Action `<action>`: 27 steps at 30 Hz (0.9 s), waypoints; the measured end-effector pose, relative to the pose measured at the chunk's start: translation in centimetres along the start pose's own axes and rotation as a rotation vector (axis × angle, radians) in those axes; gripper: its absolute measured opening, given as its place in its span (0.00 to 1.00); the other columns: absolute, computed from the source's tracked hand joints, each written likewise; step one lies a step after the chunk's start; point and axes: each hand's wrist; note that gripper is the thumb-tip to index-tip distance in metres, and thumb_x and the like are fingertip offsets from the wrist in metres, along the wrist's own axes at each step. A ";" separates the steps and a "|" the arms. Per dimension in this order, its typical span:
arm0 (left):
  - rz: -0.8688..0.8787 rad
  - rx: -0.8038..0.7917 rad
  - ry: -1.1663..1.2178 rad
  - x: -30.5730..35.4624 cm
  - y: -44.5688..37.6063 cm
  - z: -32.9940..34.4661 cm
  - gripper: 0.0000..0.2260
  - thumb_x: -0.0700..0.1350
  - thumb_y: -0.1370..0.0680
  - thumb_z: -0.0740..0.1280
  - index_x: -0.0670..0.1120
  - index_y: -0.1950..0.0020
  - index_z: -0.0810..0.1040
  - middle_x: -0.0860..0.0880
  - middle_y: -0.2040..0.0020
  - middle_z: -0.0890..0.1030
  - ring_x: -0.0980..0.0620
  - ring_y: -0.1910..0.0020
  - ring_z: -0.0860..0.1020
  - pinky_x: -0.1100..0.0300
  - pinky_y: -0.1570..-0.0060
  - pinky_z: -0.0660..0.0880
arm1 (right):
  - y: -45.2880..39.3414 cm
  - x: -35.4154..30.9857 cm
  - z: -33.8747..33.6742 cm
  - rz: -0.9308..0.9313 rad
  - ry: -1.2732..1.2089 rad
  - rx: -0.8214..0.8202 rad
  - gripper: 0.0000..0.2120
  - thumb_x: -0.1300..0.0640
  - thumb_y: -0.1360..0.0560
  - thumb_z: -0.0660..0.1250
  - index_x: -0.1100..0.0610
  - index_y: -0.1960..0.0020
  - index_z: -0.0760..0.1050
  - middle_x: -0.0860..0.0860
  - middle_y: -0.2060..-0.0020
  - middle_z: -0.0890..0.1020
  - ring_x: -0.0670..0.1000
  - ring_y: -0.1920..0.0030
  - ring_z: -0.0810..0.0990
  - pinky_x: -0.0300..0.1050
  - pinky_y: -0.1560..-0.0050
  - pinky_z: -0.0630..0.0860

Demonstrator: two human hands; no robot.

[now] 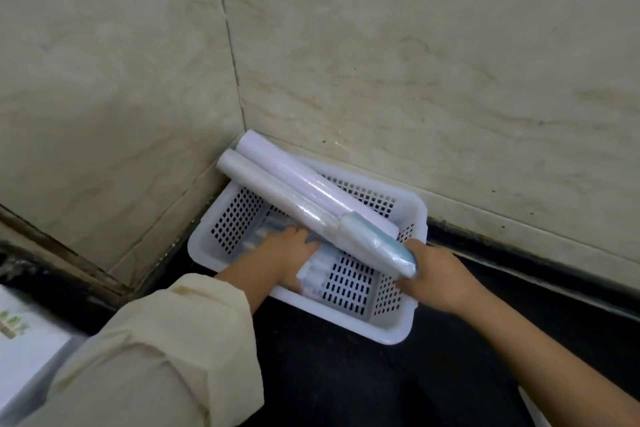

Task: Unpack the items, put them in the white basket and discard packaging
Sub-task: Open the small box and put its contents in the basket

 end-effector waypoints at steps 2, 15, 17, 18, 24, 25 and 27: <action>-0.029 0.021 -0.001 0.3 -0.3 0.2 0.42 0.55 0.29 0.71 0.47 0.24 0.50 0.42 0.25 0.56 0.42 0.28 0.60 0.47 0.33 0.66 | 0.0 0.2 0.0 0.006 -0.012 0.011 0.17 0.58 0.29 0.66 0.56 0.41 0.69 0.55 0.50 0.81 0.52 0.56 0.78 0.41 0.60 0.73; -0.100 -0.273 -0.119 1.7 -0.6 -3.0 0.16 0.41 0.21 0.59 0.40 0.34 0.72 0.42 0.37 0.76 0.45 0.39 0.76 0.52 0.52 0.76 | 0.2 0.3 0.2 0.029 -0.051 0.024 0.15 0.59 0.28 0.65 0.58 0.42 0.69 0.56 0.49 0.80 0.55 0.51 0.80 0.44 0.57 0.74; -0.070 -0.193 -0.113 0.6 0.7 -3.5 0.12 0.40 0.21 0.59 0.39 0.41 0.76 0.43 0.41 0.79 0.45 0.44 0.78 0.54 0.50 0.76 | -0.3 -0.3 0.2 0.022 -0.028 -0.002 0.17 0.59 0.28 0.65 0.58 0.40 0.69 0.56 0.47 0.80 0.55 0.49 0.79 0.44 0.55 0.75; -0.072 -0.157 -0.116 0.1 1.4 -3.9 0.11 0.38 0.22 0.59 0.39 0.43 0.77 0.43 0.43 0.80 0.46 0.47 0.79 0.55 0.48 0.75 | -0.7 -0.6 0.2 0.024 -0.014 -0.018 0.17 0.60 0.28 0.65 0.58 0.40 0.69 0.56 0.46 0.80 0.54 0.50 0.79 0.44 0.55 0.75; -0.124 0.151 -0.027 -2.7 6.0 -4.6 0.08 0.36 0.26 0.62 0.42 0.50 0.78 0.46 0.49 0.77 0.48 0.47 0.77 0.60 0.56 0.70 | -3.5 -3.8 1.3 -0.013 0.073 -0.132 0.15 0.59 0.28 0.64 0.59 0.41 0.71 0.51 0.56 0.74 0.50 0.56 0.72 0.41 0.59 0.71; -0.093 0.301 -0.030 -3.0 6.8 -4.3 0.09 0.35 0.28 0.66 0.43 0.51 0.79 0.46 0.49 0.78 0.48 0.48 0.78 0.60 0.58 0.70 | -3.9 -4.4 1.9 -0.030 0.089 -0.145 0.16 0.60 0.28 0.64 0.59 0.40 0.70 0.51 0.56 0.73 0.50 0.56 0.72 0.41 0.59 0.70; 0.003 0.589 -0.031 -3.6 8.2 -3.5 0.13 0.30 0.43 0.75 0.41 0.62 0.82 0.44 0.62 0.82 0.46 0.64 0.81 0.63 0.72 0.74 | -4.6 -5.5 3.2 -0.075 0.112 -0.167 0.18 0.62 0.28 0.63 0.59 0.38 0.70 0.52 0.52 0.77 0.52 0.54 0.76 0.42 0.57 0.73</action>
Point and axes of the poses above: each hand's wrist, its own y-axis away from the middle knuckle, its own z-axis out of the palm, x = y × z
